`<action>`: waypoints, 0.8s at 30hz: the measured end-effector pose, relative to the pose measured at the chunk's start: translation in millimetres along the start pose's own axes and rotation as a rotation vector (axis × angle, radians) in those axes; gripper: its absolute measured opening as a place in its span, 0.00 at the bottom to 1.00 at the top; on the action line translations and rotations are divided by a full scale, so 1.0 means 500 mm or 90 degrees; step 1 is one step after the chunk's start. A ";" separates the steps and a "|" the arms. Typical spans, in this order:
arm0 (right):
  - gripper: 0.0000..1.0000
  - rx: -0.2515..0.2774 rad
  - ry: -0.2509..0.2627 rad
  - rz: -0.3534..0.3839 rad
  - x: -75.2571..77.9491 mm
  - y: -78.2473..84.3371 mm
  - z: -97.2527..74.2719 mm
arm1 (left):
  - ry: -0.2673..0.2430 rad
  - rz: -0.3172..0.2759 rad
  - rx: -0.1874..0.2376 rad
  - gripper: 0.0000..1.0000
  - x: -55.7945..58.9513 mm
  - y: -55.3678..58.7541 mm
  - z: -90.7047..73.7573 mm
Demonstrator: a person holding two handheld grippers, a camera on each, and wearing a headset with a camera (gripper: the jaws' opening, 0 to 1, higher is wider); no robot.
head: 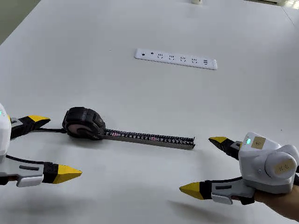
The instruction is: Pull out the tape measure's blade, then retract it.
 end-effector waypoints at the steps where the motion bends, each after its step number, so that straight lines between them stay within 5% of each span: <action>1: 0.90 0.003 0.001 0.003 -0.001 0.000 0.000 | -0.001 -0.002 0.002 0.93 0.001 0.000 0.000; 24: 0.99 0.060 0.044 0.068 -0.034 -0.003 -0.007 | -0.050 -0.047 0.055 0.99 0.034 -0.003 -0.018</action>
Point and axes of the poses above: the centre of the closed fingertips' face, and the gripper's own axes: z roughly forward along the fingers, x roughly to its right, y roughly out of its underside, the point moved 8 cm from there along -z, roughly backward along the fingers, and after that the axes turned 9 degrees about -x, right-handed, at the moved point
